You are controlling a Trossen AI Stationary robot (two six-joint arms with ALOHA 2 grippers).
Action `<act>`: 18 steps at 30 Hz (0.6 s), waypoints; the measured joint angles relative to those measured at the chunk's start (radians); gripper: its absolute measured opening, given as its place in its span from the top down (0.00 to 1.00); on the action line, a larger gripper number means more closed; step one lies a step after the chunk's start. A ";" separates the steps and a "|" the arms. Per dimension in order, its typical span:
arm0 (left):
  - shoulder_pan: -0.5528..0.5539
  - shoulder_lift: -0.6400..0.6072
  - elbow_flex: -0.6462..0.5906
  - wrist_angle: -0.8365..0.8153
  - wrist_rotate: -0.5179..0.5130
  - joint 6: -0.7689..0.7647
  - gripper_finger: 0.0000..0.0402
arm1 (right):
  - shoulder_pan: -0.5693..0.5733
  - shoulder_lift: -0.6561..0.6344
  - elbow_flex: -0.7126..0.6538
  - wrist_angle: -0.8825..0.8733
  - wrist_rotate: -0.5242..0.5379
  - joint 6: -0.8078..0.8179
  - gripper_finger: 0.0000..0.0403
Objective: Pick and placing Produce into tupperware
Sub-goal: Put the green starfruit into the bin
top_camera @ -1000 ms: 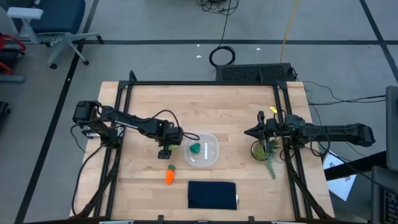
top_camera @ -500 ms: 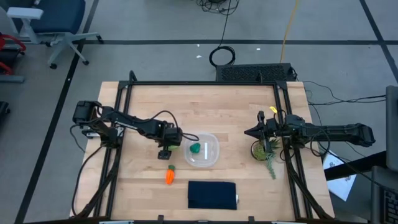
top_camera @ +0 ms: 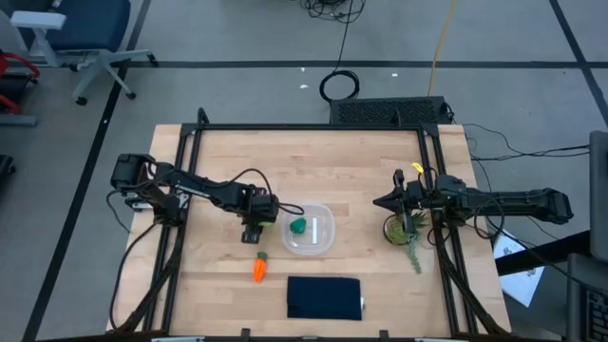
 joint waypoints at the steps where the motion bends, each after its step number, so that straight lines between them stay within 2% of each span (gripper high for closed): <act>1: 0.000 0.000 0.000 0.000 0.000 0.000 0.47 | 0.000 0.000 0.000 0.000 0.000 0.000 1.00; 11: 0.000 0.000 0.067 -0.053 0.021 -0.008 0.36 | 0.000 0.000 0.000 0.000 0.000 0.000 1.00; 18: 0.000 0.000 0.143 -0.152 0.021 -0.008 0.45 | 0.000 0.000 0.000 0.000 0.000 0.000 1.00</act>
